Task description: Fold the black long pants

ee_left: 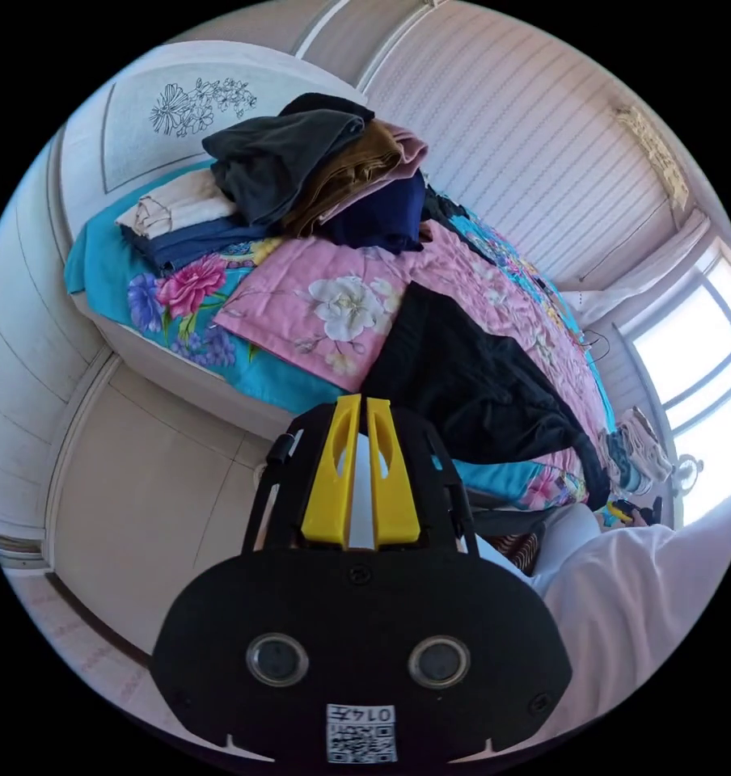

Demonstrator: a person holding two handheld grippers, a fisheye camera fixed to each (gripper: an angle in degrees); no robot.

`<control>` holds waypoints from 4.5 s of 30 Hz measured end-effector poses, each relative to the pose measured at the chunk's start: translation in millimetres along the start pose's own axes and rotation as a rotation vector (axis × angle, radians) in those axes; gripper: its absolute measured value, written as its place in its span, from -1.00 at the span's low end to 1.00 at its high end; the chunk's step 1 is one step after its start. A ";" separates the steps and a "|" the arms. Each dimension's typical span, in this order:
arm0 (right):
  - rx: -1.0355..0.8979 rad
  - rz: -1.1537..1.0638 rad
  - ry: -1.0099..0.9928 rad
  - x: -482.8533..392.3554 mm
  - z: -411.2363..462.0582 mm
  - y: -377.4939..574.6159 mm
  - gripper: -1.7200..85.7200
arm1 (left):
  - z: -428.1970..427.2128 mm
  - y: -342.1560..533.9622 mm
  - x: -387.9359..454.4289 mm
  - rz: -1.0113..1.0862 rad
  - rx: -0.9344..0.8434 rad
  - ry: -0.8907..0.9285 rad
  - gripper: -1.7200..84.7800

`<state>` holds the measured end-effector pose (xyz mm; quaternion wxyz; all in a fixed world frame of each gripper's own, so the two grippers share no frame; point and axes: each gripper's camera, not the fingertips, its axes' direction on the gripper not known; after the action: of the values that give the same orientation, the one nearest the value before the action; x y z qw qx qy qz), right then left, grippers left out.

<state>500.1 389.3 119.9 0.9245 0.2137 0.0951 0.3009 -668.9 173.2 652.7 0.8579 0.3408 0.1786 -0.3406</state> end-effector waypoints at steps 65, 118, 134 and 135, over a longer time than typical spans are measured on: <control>0.026 -0.344 -0.194 -74.7 82.7 17.0 -0.77 | 60.5 -131.6 329.4 0.848 -0.041 0.174 -0.83; -0.377 -0.902 -0.190 -89.4 194.3 -188.6 -0.94 | 189.1 -254.4 739.9 1.092 -0.284 -0.024 -0.98; -0.398 -0.736 -0.300 -85.8 267.0 -218.5 -0.69 | 170.1 -223.9 762.7 1.134 -0.380 0.081 -0.83; -0.412 -0.743 -0.309 -76.8 267.5 -194.4 -0.69 | 163.8 -203.9 764.6 1.173 -0.390 0.086 -0.83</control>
<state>620.3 111.6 273.8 0.9964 0.0192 -0.0358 -0.0741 -262.3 -405.4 261.7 0.9408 0.2325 0.0547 0.2406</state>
